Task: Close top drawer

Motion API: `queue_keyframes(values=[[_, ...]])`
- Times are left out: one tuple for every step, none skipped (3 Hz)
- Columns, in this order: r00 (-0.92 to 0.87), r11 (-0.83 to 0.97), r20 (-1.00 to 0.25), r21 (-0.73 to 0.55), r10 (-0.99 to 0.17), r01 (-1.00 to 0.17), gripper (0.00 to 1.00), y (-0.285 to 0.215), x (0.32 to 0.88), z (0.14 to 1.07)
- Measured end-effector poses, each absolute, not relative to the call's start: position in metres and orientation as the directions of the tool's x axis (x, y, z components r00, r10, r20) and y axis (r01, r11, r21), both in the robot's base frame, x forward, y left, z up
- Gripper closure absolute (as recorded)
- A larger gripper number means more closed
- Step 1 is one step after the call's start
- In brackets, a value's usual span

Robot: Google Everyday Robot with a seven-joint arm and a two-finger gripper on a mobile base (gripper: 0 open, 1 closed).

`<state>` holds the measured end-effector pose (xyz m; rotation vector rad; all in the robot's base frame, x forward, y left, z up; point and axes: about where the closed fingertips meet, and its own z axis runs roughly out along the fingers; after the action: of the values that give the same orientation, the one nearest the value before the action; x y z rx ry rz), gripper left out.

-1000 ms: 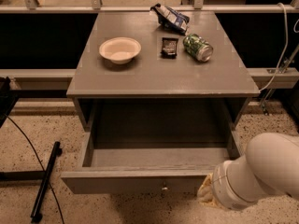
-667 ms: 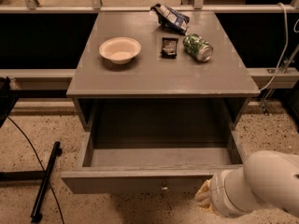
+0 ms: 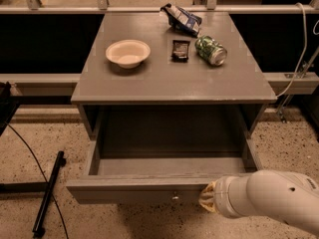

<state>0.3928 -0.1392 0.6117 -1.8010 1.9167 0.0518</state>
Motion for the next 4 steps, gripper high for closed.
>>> queue_keyframes(values=[[0.005, 0.171, -0.429, -0.373, -0.903, -0.912, 1.00, -0.139, 0.432, 0.610], [0.008, 0.186, -0.433, -0.404, -0.901, -0.896, 1.00, -0.140, 0.462, 0.609], [0.011, 0.204, -0.461, -0.414, -0.887, -0.887, 1.00, -0.149, 0.497, 0.607], [0.014, 0.207, -0.470, -0.415, -0.883, -0.886, 1.00, -0.150, 0.504, 0.607]])
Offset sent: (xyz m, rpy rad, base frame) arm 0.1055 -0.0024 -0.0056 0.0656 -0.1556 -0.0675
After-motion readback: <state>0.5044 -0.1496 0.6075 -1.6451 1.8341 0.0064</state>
